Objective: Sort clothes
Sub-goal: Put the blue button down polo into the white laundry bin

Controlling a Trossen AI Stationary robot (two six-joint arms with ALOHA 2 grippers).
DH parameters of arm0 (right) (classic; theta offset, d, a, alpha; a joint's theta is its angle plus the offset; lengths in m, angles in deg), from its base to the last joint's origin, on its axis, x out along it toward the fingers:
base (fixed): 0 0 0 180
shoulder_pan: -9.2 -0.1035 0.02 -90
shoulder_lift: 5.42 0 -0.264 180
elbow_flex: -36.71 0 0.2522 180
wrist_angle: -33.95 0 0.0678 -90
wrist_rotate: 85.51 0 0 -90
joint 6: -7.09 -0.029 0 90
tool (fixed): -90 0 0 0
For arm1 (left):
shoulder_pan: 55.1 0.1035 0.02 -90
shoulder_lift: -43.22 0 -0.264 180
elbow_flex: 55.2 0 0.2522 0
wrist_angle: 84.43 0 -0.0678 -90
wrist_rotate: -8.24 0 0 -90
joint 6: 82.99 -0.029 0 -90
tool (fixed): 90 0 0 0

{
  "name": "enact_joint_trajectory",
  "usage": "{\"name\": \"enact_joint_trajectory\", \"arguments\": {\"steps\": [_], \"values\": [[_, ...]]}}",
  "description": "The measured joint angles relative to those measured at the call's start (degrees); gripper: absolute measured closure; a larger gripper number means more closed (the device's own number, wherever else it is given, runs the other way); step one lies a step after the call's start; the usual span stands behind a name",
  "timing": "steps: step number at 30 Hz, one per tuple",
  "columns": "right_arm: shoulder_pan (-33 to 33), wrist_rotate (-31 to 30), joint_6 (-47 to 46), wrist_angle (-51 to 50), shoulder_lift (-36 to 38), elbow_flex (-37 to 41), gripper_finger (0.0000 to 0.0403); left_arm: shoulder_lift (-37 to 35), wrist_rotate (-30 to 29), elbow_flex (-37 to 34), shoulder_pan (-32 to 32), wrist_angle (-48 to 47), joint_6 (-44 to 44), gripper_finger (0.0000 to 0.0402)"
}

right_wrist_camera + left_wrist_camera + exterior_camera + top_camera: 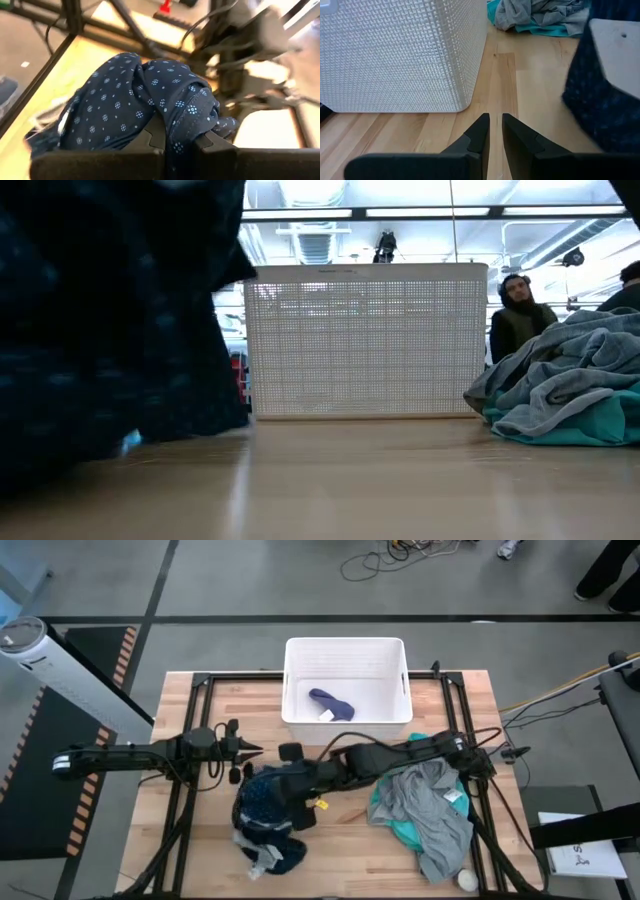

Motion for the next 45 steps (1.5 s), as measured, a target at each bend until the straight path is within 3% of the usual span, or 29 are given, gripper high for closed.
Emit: {"name": "enact_joint_trajectory", "arguments": {"steps": [14,25,40,45], "values": [[0.0,-7.3,6.8,6.0,8.9,0.0,0.0398,0.0,0.0,0.0,0.0,0.0,0.0,0.0364],[1.1,-10.4,15.1,18.9,17.2,0.0,0.0398,0.0,0.0,0.0,0.0,0.0,0.0,0.0364],[12.3,-16.7,28.3,38.7,23.7,-0.1,0.0398,0.0,0.0,0.0,0.0,0.2,0.0,0.0364],[17.6,-17.0,28.6,40.0,24.7,-0.1,0.0399,0.0,0.0,0.0,0.0,0.2,0.0,0.0364]]}}
